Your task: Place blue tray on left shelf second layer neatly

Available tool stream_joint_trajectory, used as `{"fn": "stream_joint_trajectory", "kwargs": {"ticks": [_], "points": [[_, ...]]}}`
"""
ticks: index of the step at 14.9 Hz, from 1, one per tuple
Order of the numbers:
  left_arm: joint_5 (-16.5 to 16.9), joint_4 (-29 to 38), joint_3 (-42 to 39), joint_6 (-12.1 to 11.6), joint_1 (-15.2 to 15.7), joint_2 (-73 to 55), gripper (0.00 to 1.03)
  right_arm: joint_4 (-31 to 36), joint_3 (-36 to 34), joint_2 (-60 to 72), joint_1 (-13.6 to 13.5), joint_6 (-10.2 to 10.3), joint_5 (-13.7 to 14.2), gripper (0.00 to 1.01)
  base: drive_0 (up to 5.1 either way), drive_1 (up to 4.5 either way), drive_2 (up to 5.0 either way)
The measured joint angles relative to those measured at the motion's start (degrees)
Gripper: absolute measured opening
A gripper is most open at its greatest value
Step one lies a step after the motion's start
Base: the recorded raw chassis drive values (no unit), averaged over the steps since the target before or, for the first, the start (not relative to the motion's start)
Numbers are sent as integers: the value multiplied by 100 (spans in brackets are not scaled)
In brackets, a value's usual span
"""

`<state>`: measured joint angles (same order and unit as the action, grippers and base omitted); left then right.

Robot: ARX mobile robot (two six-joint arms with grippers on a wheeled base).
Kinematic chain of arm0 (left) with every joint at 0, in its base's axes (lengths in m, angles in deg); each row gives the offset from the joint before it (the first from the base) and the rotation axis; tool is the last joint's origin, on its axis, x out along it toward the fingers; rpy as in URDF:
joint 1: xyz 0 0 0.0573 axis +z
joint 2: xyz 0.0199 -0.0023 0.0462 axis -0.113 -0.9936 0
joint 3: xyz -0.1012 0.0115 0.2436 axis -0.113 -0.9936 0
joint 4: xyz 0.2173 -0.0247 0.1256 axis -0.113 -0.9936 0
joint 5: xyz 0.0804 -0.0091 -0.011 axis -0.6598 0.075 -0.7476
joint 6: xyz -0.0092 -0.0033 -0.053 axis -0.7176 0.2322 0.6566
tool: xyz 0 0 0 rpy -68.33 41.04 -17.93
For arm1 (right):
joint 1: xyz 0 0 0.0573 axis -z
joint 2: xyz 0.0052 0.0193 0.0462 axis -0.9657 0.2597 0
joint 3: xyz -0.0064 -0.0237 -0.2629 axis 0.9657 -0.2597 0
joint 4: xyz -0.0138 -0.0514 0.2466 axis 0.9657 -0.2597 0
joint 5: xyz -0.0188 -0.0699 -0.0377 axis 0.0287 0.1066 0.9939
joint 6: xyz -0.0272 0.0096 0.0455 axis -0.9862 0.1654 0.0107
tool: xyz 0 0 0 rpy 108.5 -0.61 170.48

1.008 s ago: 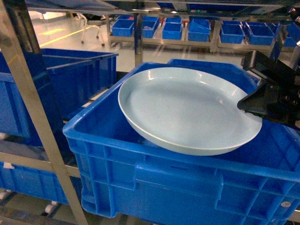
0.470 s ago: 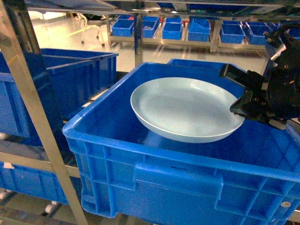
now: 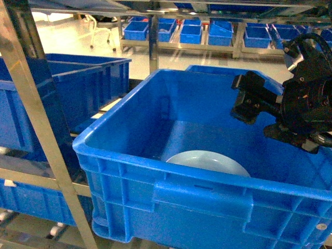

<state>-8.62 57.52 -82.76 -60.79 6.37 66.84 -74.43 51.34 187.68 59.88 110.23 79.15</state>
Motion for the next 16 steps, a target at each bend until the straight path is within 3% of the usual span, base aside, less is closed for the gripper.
{"fn": "stream_joint_trajectory", "kwargs": {"ticks": [3, 16], "points": [[0, 0, 0, 0, 0, 0, 98, 129, -247, -170, 0, -9, -98, 100, 0, 0, 0], [0, 0, 0, 0, 0, 0, 98, 728, -942, -706, 4, -249, -365, 98, 0, 0, 0]]}}
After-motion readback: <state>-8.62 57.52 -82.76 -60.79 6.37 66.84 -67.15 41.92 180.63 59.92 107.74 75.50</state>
